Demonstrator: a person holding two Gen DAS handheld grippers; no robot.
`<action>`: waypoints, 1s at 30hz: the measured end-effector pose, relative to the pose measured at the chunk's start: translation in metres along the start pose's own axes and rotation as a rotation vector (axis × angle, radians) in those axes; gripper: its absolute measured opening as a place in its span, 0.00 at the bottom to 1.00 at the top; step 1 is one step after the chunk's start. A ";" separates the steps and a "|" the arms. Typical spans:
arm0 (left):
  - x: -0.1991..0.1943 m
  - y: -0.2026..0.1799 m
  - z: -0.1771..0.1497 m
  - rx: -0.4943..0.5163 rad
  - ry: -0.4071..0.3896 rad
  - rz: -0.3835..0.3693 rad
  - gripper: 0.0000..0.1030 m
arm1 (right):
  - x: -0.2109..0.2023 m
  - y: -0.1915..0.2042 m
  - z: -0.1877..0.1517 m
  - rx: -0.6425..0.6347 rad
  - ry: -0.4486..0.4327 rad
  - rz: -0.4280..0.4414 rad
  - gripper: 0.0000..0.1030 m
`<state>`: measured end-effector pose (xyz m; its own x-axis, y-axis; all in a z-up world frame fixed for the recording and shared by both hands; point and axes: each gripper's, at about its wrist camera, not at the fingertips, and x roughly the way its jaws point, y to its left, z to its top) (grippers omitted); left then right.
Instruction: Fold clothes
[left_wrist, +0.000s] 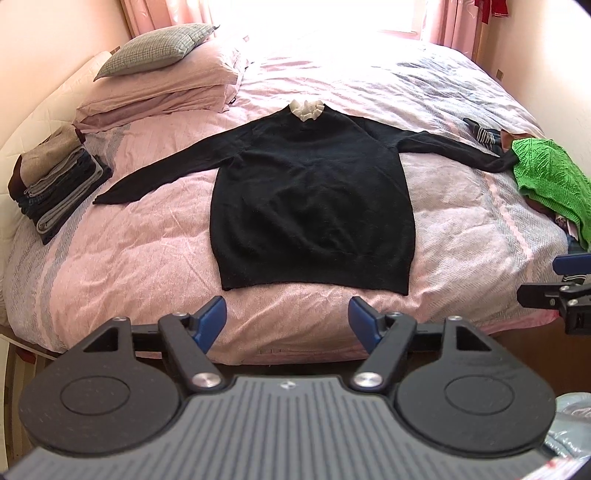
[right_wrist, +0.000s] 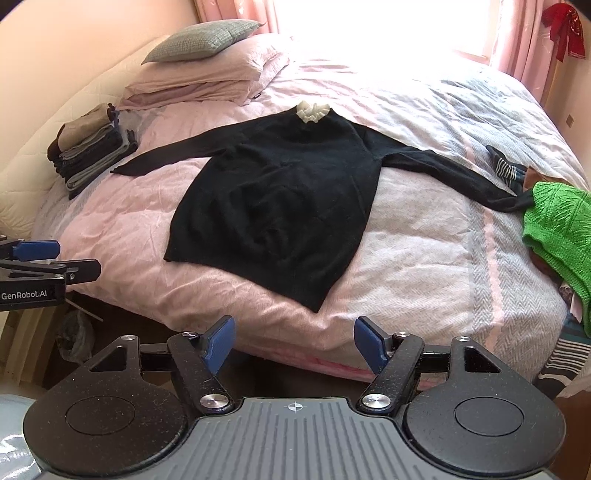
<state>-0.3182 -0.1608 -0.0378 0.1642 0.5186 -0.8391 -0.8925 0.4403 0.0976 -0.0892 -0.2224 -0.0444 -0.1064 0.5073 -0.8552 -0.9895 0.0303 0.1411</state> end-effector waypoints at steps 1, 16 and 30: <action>0.000 0.000 0.000 0.002 -0.001 -0.001 0.68 | 0.000 0.000 0.000 0.000 0.000 0.000 0.66; 0.006 0.001 0.010 0.004 0.002 -0.001 0.69 | 0.002 0.001 0.009 -0.006 0.003 0.003 0.66; 0.015 0.003 0.020 0.007 0.018 -0.008 0.70 | 0.012 0.000 0.020 -0.013 0.024 0.009 0.66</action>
<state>-0.3103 -0.1366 -0.0395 0.1635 0.5019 -0.8493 -0.8882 0.4496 0.0947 -0.0880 -0.1989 -0.0450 -0.1173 0.4863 -0.8659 -0.9897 0.0147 0.1423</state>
